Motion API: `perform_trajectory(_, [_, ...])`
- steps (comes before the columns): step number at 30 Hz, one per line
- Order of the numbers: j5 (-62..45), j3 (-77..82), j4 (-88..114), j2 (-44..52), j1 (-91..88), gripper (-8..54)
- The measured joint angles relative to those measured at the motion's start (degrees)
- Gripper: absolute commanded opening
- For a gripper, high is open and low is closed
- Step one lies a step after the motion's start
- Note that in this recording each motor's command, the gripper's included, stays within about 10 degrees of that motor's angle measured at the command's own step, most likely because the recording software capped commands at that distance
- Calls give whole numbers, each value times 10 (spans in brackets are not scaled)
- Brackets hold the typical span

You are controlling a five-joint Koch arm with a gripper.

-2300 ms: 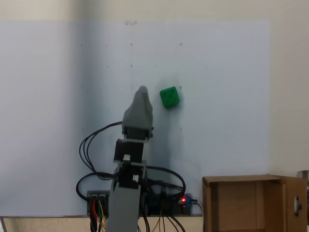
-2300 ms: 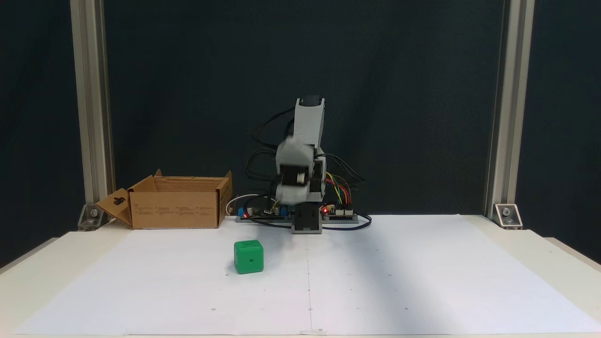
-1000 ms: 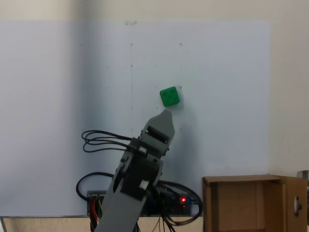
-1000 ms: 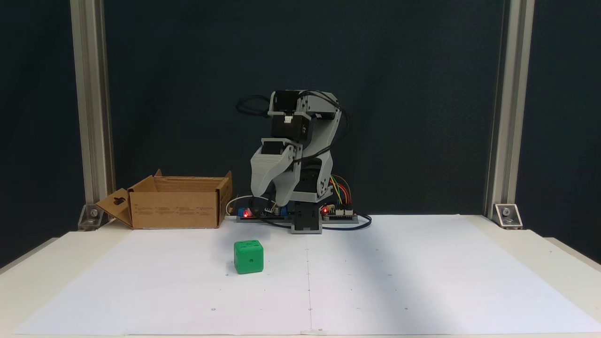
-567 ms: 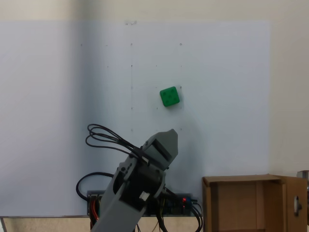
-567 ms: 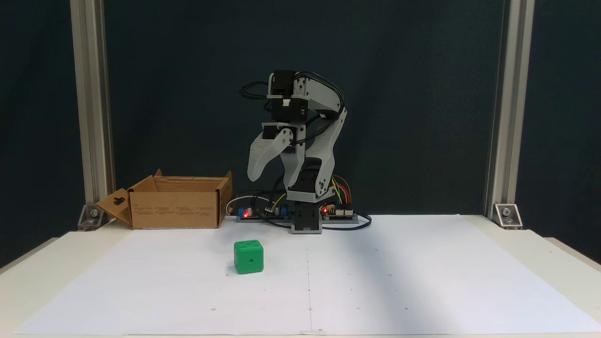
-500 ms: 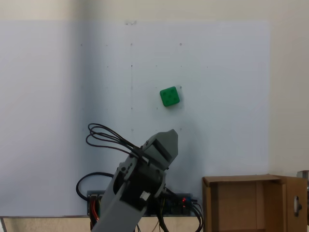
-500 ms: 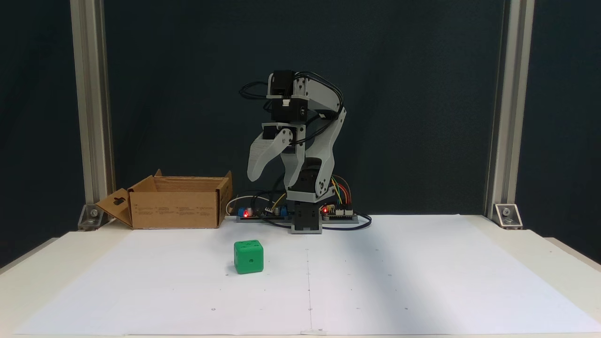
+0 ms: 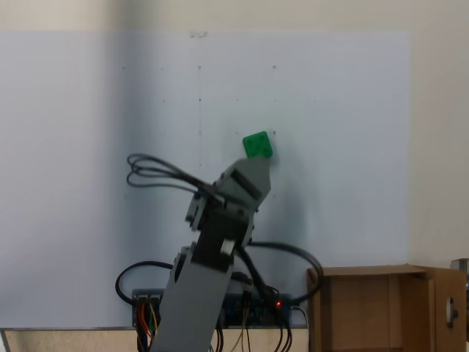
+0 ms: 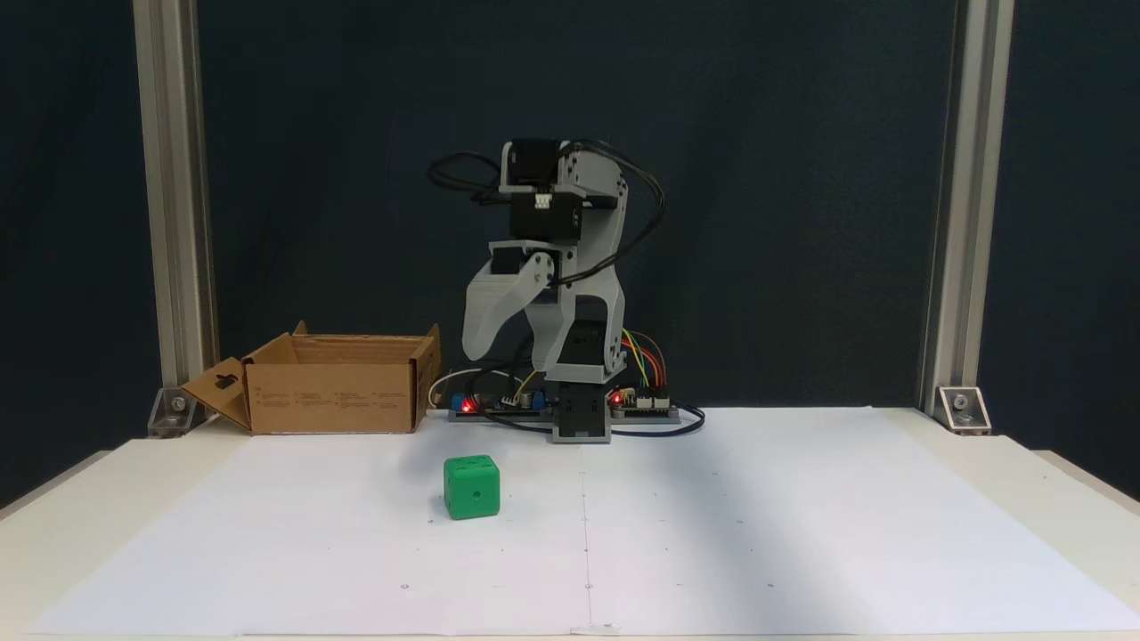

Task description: Grasp a green dice and put it in the bin.

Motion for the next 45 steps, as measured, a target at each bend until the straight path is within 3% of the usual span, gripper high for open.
perform_trajectory(13, [105,-40,-2,-68,-69,417])
perform_trajectory(22, [111,-44,-36,-69,-62,440])
perform_trajectory(31, [142,-43,-36,-81,-50,423])
perform_trajectory(45, [208,-42,-100,-171,-52,423])
